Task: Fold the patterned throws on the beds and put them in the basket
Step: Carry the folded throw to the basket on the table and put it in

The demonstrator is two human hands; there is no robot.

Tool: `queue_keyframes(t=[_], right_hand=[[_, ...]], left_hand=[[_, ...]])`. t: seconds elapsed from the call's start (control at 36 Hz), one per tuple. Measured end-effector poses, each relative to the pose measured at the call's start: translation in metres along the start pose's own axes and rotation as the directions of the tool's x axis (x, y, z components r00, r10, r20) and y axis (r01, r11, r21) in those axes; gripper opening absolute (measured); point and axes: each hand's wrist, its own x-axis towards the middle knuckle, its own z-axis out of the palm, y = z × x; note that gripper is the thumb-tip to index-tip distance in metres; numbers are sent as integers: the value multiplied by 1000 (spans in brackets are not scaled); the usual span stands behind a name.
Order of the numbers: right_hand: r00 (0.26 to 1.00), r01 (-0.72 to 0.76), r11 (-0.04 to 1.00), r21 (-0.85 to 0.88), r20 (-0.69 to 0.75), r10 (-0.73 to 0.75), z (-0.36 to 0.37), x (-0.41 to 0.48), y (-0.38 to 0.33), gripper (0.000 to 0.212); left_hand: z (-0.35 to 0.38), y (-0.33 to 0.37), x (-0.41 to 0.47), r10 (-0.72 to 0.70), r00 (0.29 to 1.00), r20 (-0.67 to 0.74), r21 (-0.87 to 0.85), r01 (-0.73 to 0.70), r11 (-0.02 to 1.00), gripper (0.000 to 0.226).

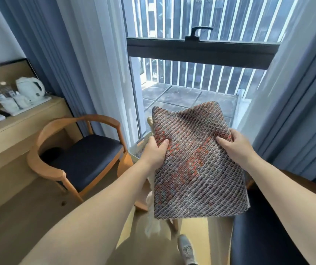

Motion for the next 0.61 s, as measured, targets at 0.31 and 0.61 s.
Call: queue_keyframes(t=[0.31,0.61], right_hand=[[996,36,998,-50,85,-32,18,218,27,21],[967,99,981,-166,247,-56,71,376,43,34]], left_hand=[[45,9,182,-87,989,-121,-29,84,996,48],[64,-24,292,-248,923,-296,-79,235,969,56]])
